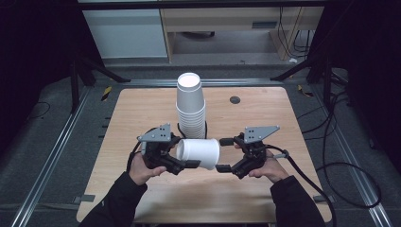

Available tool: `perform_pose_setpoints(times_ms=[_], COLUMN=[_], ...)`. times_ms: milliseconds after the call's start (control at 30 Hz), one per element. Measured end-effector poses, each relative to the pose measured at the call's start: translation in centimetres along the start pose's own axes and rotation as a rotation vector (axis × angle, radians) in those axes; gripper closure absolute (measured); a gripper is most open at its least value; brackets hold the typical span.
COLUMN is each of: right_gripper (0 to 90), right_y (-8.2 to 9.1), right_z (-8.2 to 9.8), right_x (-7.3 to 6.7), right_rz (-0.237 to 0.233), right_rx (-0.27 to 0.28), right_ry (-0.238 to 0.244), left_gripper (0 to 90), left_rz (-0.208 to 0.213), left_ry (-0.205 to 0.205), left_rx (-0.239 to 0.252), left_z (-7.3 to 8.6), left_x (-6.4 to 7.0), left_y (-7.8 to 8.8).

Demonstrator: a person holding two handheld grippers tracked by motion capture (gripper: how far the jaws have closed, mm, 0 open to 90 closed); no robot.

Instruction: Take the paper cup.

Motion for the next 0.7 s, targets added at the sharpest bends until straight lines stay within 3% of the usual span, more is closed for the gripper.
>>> perform_pose_setpoints(times_ms=[700], right_gripper=[3.4], right_y=[-1.0], right_z=[0.2], right_x=[-0.4], right_rz=[-0.088], right_rx=[-0.012], right_ry=[0.011], left_gripper=[19.9], left_rz=[0.067], left_ry=[-0.039], left_rx=[0.009], left_z=[-0.3], left_x=[0.9], left_y=[-1.3])
Point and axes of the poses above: each handheld gripper's, and its own axes: y roughly backward along the jaws, z roughly out of its underside, x roughly to its right, the point moved 2 cm from there along -y, roughly forward along the jaws, and after that the axes turned 8 degrees about -x, right-handed, at the moved point
